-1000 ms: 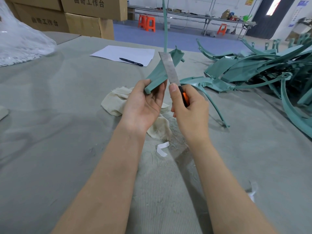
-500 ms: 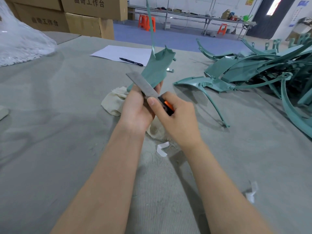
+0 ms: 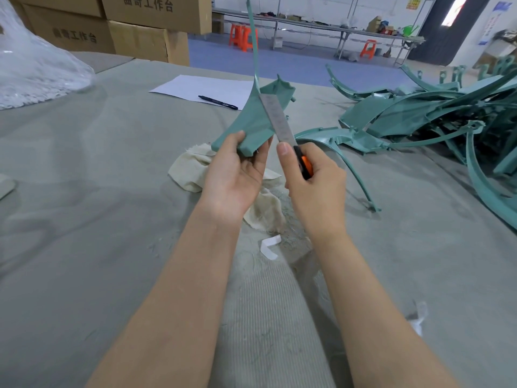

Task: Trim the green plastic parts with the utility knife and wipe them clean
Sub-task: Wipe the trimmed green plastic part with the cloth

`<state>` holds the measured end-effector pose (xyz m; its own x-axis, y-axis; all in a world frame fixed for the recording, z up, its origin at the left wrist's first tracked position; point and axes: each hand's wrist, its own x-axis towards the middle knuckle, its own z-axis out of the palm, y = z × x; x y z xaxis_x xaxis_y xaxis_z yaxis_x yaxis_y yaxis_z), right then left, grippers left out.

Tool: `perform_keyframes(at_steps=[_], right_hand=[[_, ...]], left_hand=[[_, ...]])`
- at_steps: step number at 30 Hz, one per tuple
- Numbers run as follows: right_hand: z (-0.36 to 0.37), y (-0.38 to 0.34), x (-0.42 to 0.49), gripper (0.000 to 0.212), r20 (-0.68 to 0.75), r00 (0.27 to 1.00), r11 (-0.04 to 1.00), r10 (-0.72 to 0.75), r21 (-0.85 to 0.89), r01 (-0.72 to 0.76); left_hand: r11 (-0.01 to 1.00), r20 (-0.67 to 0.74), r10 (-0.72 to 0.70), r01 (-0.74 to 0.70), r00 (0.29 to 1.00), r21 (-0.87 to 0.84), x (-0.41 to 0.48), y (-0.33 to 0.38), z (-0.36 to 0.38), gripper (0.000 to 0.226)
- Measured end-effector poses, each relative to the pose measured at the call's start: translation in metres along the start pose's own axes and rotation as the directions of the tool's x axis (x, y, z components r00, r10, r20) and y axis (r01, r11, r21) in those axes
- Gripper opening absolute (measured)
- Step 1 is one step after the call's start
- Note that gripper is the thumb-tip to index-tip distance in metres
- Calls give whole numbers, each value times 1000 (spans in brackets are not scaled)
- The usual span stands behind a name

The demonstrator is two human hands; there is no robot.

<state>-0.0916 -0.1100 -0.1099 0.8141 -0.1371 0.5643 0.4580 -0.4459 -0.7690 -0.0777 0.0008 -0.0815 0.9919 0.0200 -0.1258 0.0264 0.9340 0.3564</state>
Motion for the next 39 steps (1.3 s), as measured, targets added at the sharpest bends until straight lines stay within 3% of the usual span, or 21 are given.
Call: perform_keyframes(at_steps=[9, 15, 20, 25, 29, 35, 39], right_hand=[[2, 2, 0, 44, 33, 998, 998, -50, -37, 51], [10, 0, -6, 37, 161, 979, 986, -128, -83, 143], [12, 1, -9, 40, 235, 958, 970, -165, -135, 201], [7, 0, -5, 36, 121, 988, 993, -98, -59, 105], [2, 3, -1, 34, 45, 995, 992, -90, -80, 94], [3, 5, -1, 32, 54, 995, 992, -88, -87, 93], [1, 4, -1, 34, 52, 995, 994, -90, -52, 93]], left_hand=[[1000, 12, 12, -12, 1000, -13, 1, -2, 1, 17], [997, 49, -79, 79, 996, 5, 0, 2, 1, 17], [995, 60, -60, 65, 996, -72, 0, 5, -2, 21], [996, -4, -55, 55, 998, 64, 4, 5, -2, 19], [999, -30, -25, 26, 999, 36, 7, 4, -4, 13], [985, -10, 8, -6, 1000, 175, 8, 1, -7, 15], [964, -101, 41, -13, 994, 267, 8, 1, -6, 21]])
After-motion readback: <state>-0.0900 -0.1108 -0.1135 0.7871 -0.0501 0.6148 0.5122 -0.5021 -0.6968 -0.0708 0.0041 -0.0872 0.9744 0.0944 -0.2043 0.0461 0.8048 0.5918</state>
